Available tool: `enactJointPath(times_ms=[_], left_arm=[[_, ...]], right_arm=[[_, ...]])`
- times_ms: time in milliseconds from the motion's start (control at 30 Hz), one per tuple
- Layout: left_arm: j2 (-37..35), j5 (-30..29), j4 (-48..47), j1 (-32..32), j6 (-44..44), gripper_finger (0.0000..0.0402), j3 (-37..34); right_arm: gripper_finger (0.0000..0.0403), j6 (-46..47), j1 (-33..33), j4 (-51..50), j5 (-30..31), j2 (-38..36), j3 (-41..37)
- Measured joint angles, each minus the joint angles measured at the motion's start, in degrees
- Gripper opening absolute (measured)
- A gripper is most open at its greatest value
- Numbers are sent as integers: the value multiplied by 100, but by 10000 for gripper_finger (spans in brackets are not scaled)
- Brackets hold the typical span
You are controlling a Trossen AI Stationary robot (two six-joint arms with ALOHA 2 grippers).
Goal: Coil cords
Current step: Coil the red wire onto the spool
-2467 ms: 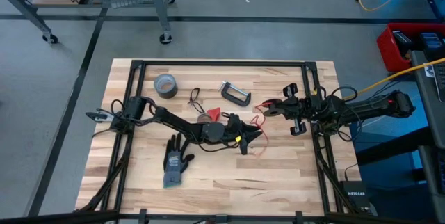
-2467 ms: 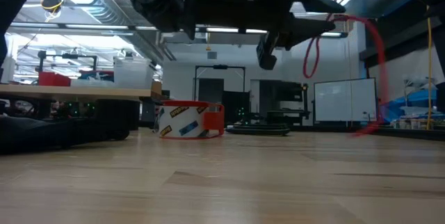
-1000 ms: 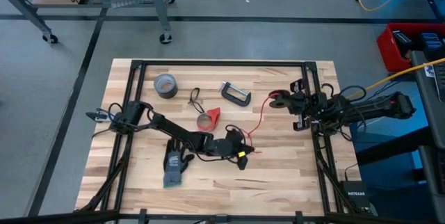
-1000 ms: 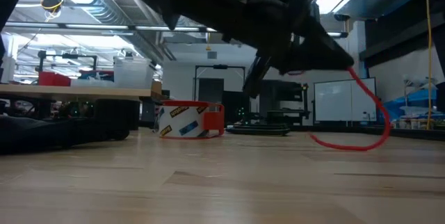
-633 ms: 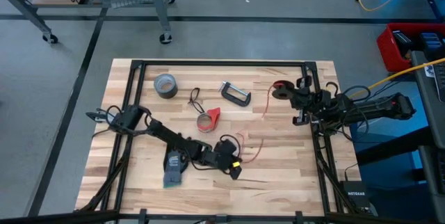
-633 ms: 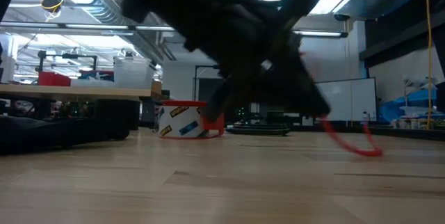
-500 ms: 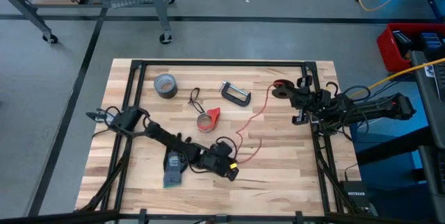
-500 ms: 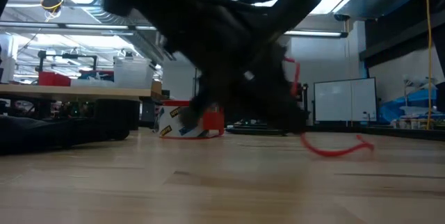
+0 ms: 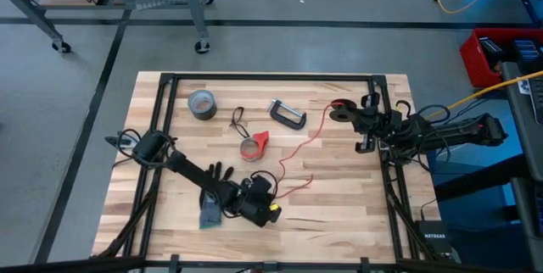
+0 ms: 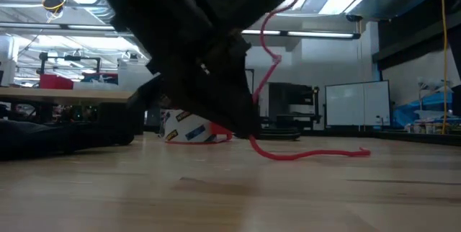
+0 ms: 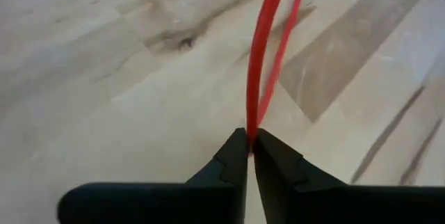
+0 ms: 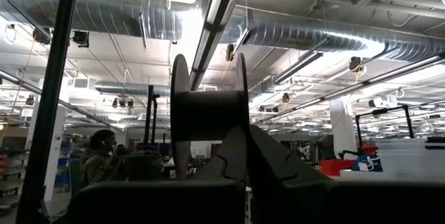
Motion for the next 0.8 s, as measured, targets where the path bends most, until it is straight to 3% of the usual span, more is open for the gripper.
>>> enactJointPath(times_ms=[200, 367, 600, 800], left_arm=[[0, 790, 50, 274, 600, 78, -1], [0, 1006, 9, 431, 772, 115, -1], [0, 1152, 29, 396, 1187, 109, -1], [0, 1419, -117, 172, 1016, 96, 1]], right_arm=[[5, 38, 0, -1, -171, -2, 0], [5, 44, 2, -48, -304, -2, 0], [5, -61, 2, -159, -242, 0, -2], [5, -463, 0, -112, 455, -2, -1]])
